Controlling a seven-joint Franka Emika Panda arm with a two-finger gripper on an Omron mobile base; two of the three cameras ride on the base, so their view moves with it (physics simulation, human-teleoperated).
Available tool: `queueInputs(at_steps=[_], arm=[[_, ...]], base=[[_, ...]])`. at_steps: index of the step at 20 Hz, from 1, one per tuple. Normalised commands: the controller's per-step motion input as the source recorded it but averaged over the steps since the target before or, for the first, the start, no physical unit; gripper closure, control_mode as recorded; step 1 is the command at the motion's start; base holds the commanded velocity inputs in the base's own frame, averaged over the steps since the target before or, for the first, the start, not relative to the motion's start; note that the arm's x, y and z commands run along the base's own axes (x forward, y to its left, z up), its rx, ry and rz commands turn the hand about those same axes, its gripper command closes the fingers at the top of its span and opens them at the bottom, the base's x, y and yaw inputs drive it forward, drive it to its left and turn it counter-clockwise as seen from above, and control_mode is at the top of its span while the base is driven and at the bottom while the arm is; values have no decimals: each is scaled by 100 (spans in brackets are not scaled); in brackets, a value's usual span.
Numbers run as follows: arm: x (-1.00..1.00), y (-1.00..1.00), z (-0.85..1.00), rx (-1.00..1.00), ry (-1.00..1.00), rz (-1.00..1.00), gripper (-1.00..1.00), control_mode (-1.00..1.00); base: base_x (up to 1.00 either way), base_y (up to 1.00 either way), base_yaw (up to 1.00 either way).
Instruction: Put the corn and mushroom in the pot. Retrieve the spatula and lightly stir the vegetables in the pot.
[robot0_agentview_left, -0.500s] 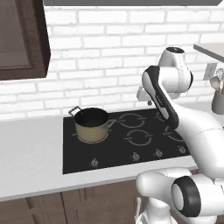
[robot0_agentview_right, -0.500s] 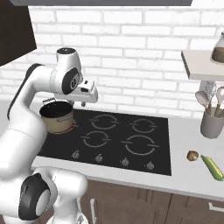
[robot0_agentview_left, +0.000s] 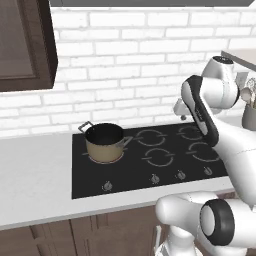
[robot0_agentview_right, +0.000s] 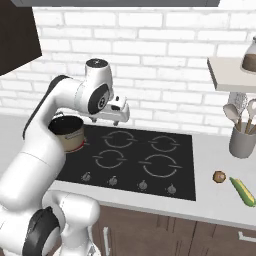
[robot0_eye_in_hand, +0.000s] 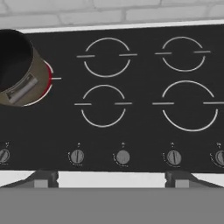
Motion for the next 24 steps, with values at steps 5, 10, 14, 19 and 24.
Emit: queueInputs(at_steps=[5, 10, 14, 19, 24], arm=[[-3, -100, -9, 1, -2, 0, -100, -100], [-2, -100, -14, 2, 0, -1, -100, -100], [0, -100, -16, 1, 0, -3, -100, -100], [0, -100, -33, 0, -5, 0, -100, -100], [-16, -100, -41, 0, -22, 14, -100, -100]], base=[[0, 0, 0], [0, 0, 0], [0, 0, 0], [0, 0, 0], [0, 0, 0]])
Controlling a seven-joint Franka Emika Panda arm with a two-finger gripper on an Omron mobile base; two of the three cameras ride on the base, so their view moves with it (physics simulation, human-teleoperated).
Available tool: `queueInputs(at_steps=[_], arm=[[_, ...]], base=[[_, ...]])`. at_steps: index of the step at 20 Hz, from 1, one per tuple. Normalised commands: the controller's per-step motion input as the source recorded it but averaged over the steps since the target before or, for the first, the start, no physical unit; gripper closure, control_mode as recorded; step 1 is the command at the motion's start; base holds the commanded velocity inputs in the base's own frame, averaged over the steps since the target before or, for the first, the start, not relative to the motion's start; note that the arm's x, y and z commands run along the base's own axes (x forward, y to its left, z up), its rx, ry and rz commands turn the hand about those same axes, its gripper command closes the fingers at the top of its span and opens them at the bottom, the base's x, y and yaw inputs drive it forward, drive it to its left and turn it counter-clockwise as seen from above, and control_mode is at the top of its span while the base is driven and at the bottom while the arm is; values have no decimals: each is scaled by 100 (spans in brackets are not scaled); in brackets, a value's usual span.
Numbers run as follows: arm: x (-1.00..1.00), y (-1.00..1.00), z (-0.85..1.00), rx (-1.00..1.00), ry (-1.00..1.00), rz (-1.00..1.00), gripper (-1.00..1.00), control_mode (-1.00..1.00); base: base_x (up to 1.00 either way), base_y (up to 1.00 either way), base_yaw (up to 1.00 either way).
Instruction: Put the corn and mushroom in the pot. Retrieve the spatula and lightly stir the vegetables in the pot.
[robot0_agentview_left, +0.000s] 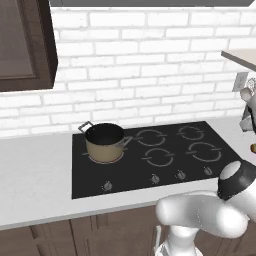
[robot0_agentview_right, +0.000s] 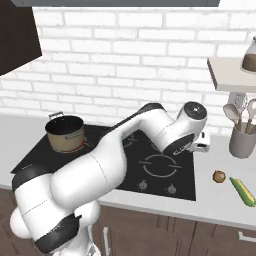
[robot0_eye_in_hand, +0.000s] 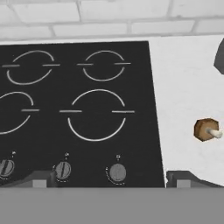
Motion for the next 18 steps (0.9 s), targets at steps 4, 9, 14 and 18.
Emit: queueInputs(at_steps=[4, 9, 14, 18], arm=[[-18, -92, -38, 0, -31, 26, -100, -100], [-5, -72, -18, 0, -22, 22, -100, -100], [31, -54, 0, -1, 6, -4, -100, -100], [62, -41, 0, -1, 33, -19, -100, -100]], base=[[0, 0, 0], [0, 0, 0], [0, 0, 0], [0, 0, 0]])
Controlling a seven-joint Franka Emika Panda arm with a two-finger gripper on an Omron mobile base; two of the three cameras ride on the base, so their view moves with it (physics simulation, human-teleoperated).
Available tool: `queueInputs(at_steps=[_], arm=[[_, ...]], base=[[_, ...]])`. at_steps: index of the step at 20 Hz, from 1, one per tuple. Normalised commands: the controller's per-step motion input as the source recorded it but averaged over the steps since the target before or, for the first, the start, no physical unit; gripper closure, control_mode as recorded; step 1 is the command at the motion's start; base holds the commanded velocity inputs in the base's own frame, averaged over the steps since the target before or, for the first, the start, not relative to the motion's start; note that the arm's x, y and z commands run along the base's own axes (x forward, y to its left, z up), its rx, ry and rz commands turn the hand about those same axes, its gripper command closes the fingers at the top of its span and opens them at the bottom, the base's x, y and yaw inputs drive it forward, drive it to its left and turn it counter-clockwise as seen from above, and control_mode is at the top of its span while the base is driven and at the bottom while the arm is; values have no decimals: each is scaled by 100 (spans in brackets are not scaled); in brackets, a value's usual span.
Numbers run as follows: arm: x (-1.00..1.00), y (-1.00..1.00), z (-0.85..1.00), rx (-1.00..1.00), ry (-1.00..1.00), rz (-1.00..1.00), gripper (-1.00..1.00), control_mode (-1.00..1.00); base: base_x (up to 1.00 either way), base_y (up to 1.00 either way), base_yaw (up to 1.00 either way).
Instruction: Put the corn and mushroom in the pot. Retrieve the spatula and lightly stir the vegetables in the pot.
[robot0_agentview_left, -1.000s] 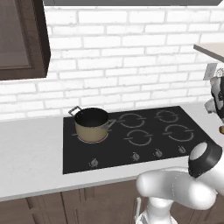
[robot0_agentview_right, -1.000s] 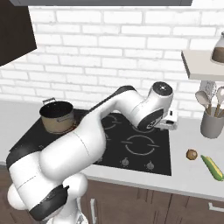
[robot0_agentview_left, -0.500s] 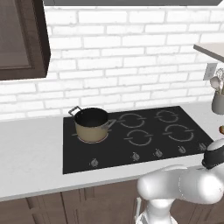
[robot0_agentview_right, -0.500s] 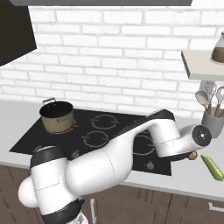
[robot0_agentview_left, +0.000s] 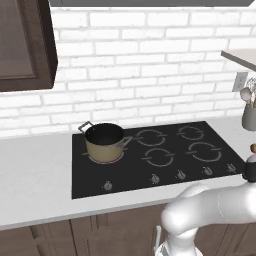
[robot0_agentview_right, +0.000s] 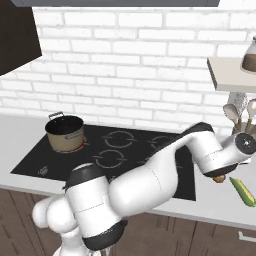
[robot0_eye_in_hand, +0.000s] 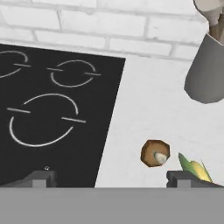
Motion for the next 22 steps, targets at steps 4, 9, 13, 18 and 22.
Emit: queueInputs(at_steps=[4, 9, 13, 18, 22], arm=[[56, -13, -2, 0, 35, -16, -100, -100], [36, -10, -29, 0, 24, -13, -100, -100], [33, -10, -49, 0, 23, -10, -100, -100], [12, -16, -45, 0, 14, -7, -100, -100], [1, -32, -39, -1, 10, -8, -100, -100]], base=[[0, 0, 0], [0, 0, 0], [0, 0, 0], [0, 0, 0], [0, 0, 0]])
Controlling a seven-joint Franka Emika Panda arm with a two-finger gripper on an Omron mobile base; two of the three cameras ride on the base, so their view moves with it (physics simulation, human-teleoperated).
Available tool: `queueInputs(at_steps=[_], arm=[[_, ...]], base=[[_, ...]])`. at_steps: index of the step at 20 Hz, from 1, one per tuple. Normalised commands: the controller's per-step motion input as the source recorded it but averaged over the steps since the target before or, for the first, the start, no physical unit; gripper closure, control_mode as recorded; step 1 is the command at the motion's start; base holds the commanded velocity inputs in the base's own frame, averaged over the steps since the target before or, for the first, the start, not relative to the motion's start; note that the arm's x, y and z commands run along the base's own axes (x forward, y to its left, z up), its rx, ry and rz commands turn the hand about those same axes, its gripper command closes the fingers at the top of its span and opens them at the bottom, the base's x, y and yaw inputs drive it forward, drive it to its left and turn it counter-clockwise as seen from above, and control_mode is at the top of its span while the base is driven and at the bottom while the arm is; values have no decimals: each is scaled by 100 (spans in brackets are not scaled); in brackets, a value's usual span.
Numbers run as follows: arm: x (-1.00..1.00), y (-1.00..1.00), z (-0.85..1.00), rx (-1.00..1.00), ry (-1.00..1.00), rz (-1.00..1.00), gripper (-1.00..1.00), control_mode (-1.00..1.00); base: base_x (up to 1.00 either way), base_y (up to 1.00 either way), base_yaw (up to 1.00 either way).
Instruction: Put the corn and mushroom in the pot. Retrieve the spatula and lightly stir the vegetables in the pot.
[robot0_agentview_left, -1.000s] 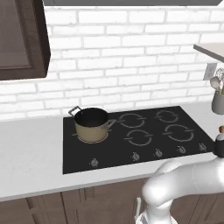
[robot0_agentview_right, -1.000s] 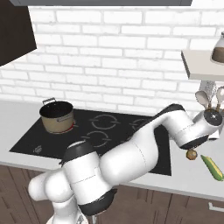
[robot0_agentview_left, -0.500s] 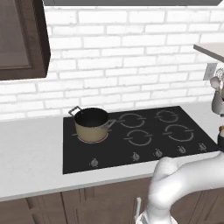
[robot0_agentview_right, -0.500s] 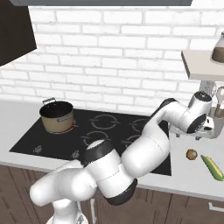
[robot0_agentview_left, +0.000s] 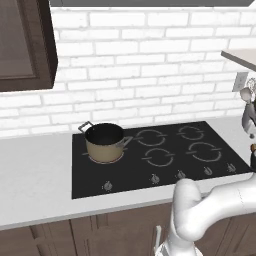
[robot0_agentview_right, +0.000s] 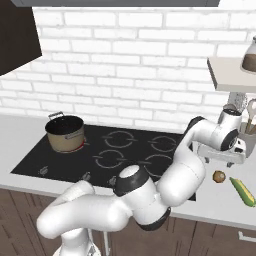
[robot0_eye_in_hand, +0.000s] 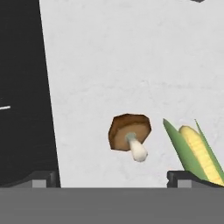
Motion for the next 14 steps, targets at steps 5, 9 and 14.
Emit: queueInputs(at_steps=[5, 9, 14], arm=[[0, -24, -33, 0, 8, -4, -100, -100], [13, -23, -28, 0, 0, 0, -100, -100], [24, -15, -33, 0, 1, 0, -100, -100]], base=[[0, 0, 0], [0, 0, 0], [0, 0, 0]])
